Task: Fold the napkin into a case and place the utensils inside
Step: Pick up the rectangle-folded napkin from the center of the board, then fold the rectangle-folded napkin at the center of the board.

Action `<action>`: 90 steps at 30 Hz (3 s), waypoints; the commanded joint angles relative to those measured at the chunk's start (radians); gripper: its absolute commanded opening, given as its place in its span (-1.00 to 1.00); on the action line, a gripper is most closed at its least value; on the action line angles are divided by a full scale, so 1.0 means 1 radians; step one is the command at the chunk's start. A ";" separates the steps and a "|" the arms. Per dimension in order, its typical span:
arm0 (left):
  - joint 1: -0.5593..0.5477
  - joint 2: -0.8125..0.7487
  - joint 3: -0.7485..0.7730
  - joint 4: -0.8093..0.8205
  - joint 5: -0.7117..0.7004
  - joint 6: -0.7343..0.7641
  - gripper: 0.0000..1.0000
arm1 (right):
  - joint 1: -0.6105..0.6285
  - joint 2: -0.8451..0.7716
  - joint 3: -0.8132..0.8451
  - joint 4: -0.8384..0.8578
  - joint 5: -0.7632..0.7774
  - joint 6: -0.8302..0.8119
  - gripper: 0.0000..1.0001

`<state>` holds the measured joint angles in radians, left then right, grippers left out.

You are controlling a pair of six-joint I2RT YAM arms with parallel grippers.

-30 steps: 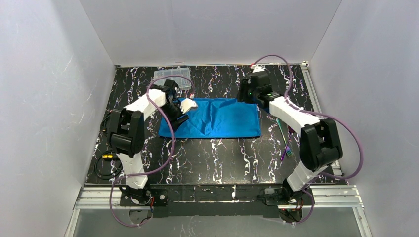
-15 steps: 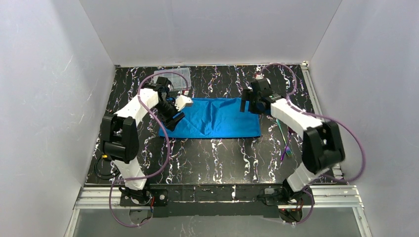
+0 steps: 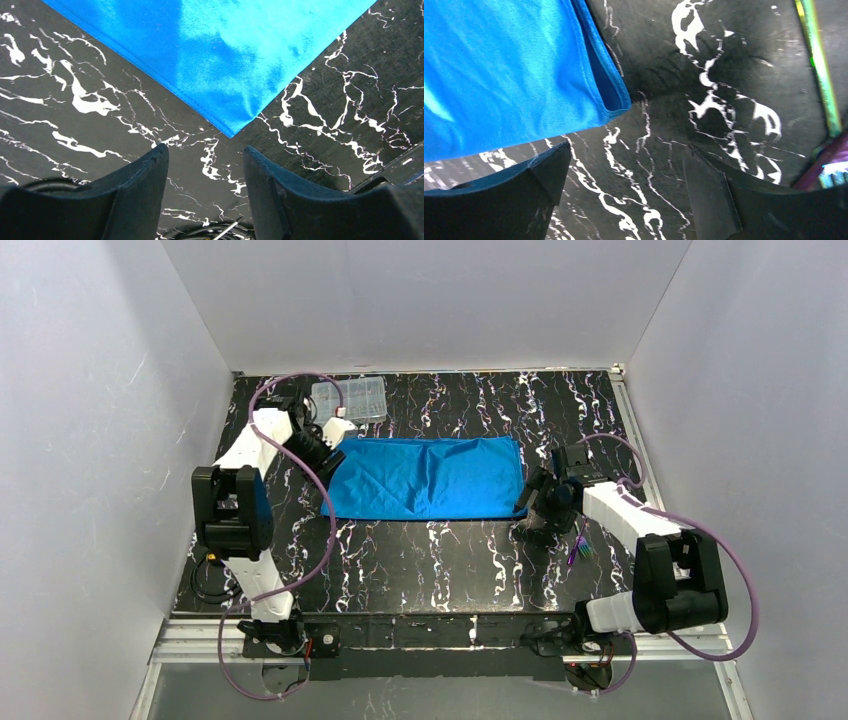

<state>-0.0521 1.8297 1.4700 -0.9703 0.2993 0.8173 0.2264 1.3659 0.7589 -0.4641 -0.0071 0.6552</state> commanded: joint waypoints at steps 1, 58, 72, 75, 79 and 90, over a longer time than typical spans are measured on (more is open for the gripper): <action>-0.007 0.017 -0.027 -0.023 0.066 -0.026 0.08 | -0.027 0.025 -0.016 0.130 -0.152 0.072 0.76; 0.157 -0.023 -0.174 0.099 0.397 -0.223 -0.07 | 0.459 0.383 0.650 0.051 0.022 -0.038 -0.97; 0.228 -0.074 -0.237 0.126 0.366 -0.198 -0.09 | 0.688 0.895 1.242 -0.065 -0.051 -0.063 -0.97; 0.231 -0.077 -0.251 0.133 0.368 -0.196 -0.09 | 0.699 0.931 1.272 -0.062 -0.069 -0.068 -0.97; 0.232 -0.073 -0.269 0.153 0.369 -0.198 -0.09 | 0.710 0.945 1.263 -0.033 -0.123 -0.082 -0.97; 0.232 -0.043 -0.264 0.163 0.359 -0.211 -0.10 | 0.728 0.861 1.091 0.201 -0.264 -0.135 -0.97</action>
<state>0.1741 1.8030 1.2125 -0.7998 0.6411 0.6090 0.9432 2.3096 1.9156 -0.3981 -0.2020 0.5449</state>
